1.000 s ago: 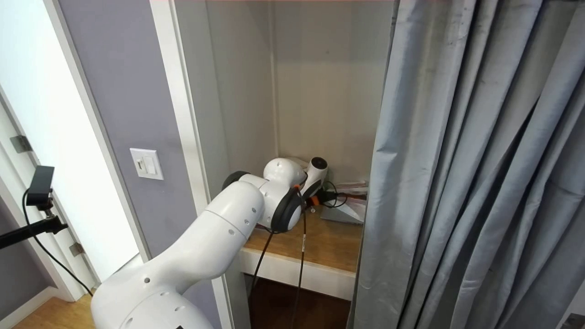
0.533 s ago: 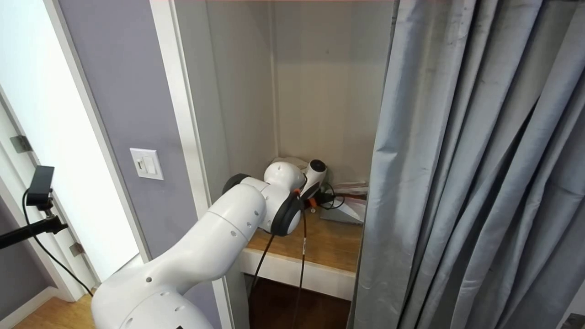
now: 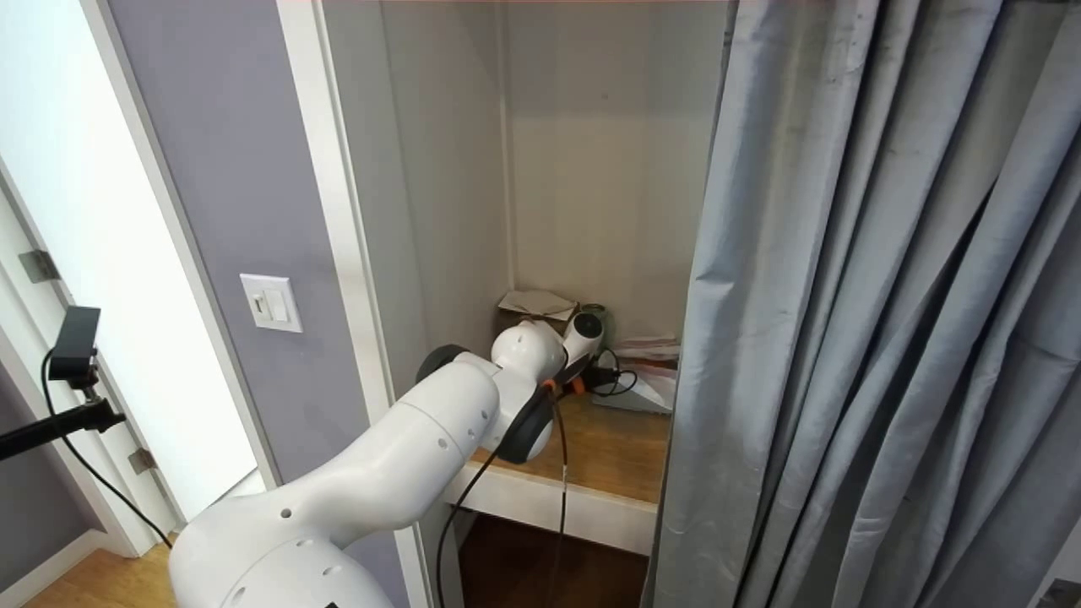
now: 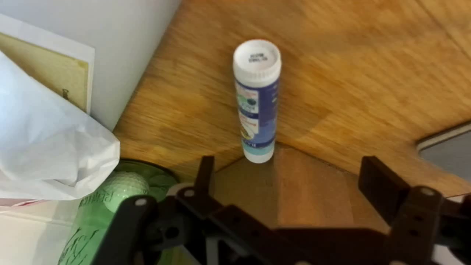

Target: Move the white object forward and put it upright

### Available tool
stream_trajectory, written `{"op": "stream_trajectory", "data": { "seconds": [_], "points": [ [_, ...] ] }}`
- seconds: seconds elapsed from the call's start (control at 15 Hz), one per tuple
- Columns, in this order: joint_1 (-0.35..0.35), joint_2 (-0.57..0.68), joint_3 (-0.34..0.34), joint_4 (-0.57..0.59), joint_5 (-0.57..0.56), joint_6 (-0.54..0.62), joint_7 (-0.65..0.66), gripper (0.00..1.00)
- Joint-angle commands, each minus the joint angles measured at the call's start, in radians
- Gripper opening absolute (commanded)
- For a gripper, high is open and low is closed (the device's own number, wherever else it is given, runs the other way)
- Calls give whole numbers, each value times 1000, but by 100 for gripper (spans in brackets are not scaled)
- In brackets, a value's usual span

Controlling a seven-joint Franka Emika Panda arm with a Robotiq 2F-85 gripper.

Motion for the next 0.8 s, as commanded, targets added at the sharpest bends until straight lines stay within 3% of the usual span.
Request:
{"op": "stream_trajectory", "data": {
  "seconds": [0.0,0.07,0.13,0.2,0.73],
  "points": [
    [-1,87,31,126,-27,-2,-22,100],
    [3,89,20,130,-3,-8,-40,99],
    [3,98,22,142,-3,-13,-46,76],
    [4,104,22,150,-3,-19,-52,73],
    [8,97,0,152,-6,-88,-39,15]
  ]
}}
